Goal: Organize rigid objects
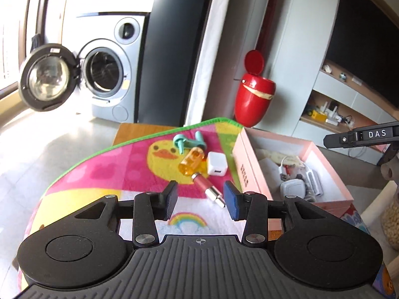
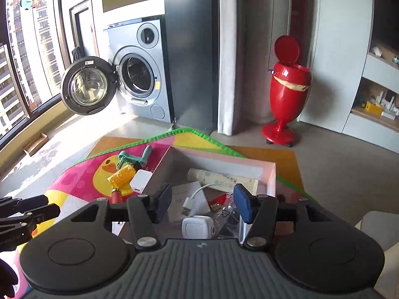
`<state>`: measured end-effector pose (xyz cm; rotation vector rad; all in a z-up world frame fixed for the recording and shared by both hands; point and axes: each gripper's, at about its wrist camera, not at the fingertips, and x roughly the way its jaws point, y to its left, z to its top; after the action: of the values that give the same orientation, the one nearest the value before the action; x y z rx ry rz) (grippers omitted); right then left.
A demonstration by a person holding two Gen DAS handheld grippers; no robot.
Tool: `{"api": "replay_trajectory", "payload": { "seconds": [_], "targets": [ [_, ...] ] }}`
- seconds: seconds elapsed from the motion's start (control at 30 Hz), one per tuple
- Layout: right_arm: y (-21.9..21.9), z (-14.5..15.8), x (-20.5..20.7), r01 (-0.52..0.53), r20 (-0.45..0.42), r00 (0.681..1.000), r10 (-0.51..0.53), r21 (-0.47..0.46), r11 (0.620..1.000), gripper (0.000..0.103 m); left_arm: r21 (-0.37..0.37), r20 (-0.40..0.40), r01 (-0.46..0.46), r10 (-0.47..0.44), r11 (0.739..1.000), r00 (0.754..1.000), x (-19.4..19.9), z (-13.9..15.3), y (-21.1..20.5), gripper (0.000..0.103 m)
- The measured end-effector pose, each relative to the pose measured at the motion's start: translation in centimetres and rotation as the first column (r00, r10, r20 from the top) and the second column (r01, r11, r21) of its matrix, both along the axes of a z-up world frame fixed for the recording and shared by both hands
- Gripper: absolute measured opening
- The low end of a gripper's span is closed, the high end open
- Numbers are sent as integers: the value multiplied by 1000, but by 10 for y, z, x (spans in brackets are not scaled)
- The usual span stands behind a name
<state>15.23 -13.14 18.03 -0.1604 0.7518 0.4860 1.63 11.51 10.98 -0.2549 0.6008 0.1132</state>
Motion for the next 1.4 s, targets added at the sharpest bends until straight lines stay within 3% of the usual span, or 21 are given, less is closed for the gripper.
{"api": "replay_trajectory", "payload": {
  "seconds": [0.17, 0.3, 0.47, 0.6, 0.67, 0.7, 0.73, 0.83, 0.97, 1.27, 1.33, 1.4],
  "targets": [
    [68, -20, 11, -85, -107, 991, 81, -41, 996, 55, 2, -22, -28, 28, 1000, 999, -8, -23, 24, 44],
    [127, -26, 51, -132, -217, 969, 122, -36, 991, 55, -13, -13, -40, 40, 999, 999, -7, -36, 35, 44],
    [195, -59, 114, -74, -310, 949, 58, -41, 996, 55, -70, -4, -57, 57, 996, 998, -11, -43, 51, 44],
    [225, -92, 156, 28, -304, 951, -55, -90, 996, 54, -105, 8, -80, 82, 991, 997, -11, -46, 65, 44],
    [233, -112, 171, 44, -316, 945, -88, -142, 989, 44, -118, -2, -102, 102, 988, 995, -11, -48, 72, 44],
    [236, -121, 173, 34, -330, 940, -87, -165, 986, 32, -122, -3, -111, 111, 986, 994, -12, -49, 75, 44],
    [237, -126, 172, 17, -343, 936, -79, -179, 984, 27, -129, 0, -117, 118, 985, 993, -13, -50, 78, 44],
    [233, -126, 153, -50, -319, 948, -19, -207, 977, 26, -156, 9, -130, 133, 979, 991, -16, -52, 85, 44],
    [218, -122, 116, -124, -364, 930, 40, -210, 970, 21, -187, 8, -145, 149, 972, 989, -12, -56, 88, 44],
    [173, -111, 7, -345, -471, 845, 255, -115, 932, 19, -205, -22, -130, 128, 970, 991, -16, -60, 69, 44],
    [160, -105, -20, -390, -440, 844, 308, -107, 915, 18, -208, -36, -96, 91, 973, 995, -15, -62, 60, 44],
    [143, -96, -52, -442, -348, 860, 374, -139, 886, 22, -207, -51, -61, 51, 976, 997, -15, -63, 49, 44]
  ]
}}
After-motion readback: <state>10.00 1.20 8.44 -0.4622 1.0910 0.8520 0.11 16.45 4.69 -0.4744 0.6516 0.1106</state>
